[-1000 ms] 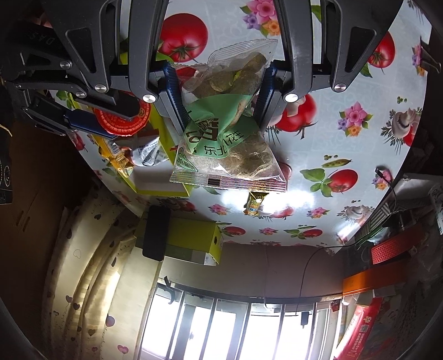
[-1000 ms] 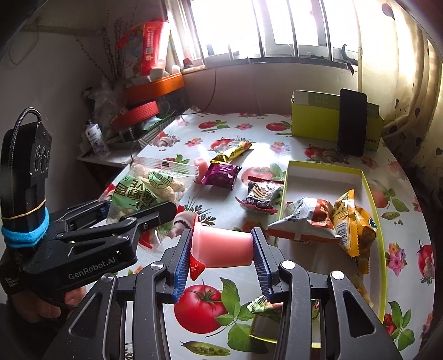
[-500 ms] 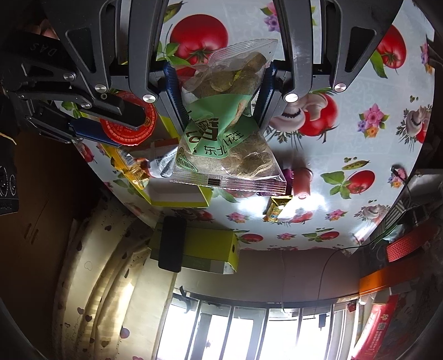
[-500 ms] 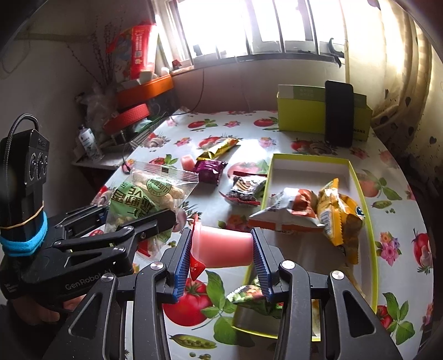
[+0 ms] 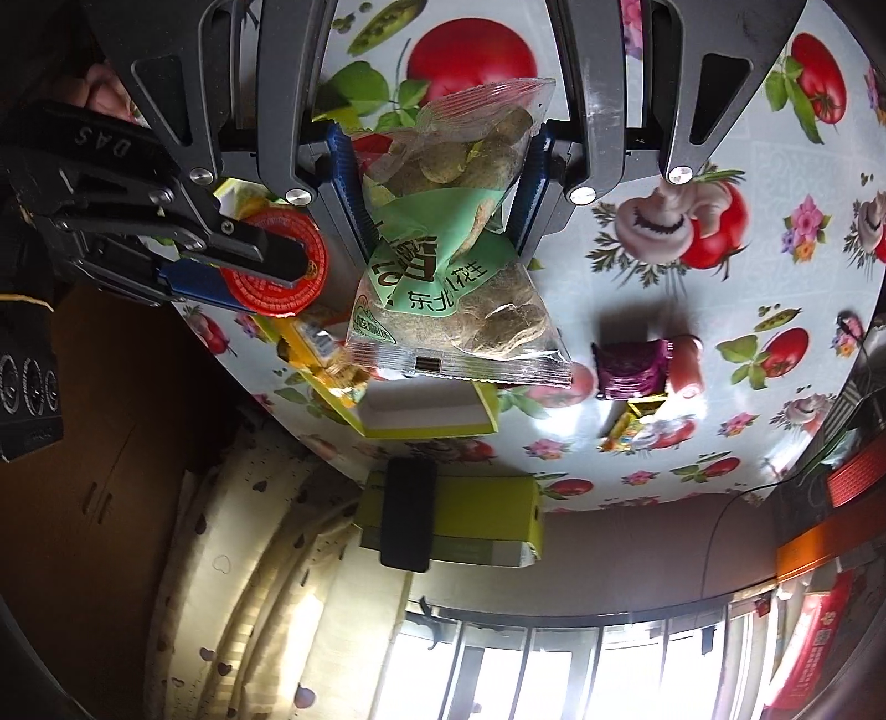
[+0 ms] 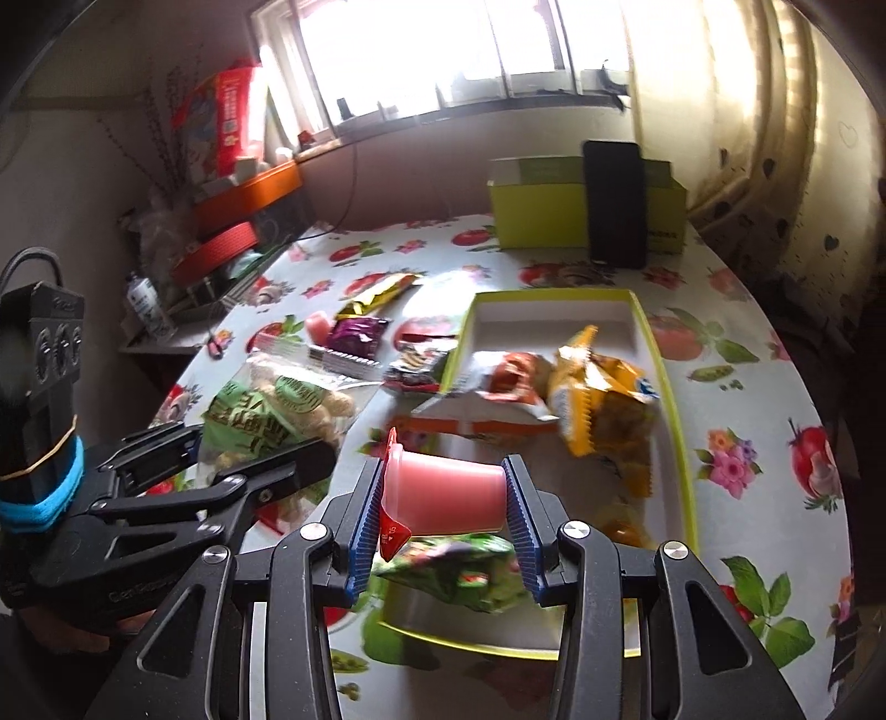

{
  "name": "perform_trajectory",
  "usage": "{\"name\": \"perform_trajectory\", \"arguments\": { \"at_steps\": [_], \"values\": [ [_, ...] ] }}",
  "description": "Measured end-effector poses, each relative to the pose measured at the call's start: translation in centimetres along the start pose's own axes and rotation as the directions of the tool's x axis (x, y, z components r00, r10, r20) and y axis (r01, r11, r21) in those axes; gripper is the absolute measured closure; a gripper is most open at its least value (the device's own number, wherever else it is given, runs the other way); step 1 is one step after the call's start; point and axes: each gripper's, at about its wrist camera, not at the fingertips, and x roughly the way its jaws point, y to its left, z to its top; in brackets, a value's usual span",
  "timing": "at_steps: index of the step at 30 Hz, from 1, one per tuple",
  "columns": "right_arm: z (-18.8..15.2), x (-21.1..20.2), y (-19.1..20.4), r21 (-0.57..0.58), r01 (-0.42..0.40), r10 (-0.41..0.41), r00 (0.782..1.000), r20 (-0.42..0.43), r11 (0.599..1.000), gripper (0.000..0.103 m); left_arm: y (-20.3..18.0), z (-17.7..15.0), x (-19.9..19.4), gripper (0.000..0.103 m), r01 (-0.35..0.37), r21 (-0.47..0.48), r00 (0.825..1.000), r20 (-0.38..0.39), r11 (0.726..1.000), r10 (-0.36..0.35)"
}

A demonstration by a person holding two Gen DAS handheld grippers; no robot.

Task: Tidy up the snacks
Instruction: 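Carry the cookie bag and the pink cup over the tray with both tools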

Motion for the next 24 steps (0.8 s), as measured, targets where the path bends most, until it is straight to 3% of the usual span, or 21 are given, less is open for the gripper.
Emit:
{"name": "perform_trajectory", "arguments": {
  "at_steps": [11, 24],
  "values": [
    [-0.6, 0.1, -4.1, 0.072, 0.064, -0.063, 0.998, -0.017, 0.995, 0.063, -2.1, 0.2, 1.6, 0.054, 0.068, 0.055, 0.997, -0.033, 0.996, -0.067],
    [-1.1, 2.1, -5.5, 0.068, 0.121, -0.116, 0.991, -0.071, 0.990, 0.063, -3.3, 0.5, 4.1, 0.054, 0.121, 0.098, 0.990, -0.085, 0.988, -0.113]
  ]
}}
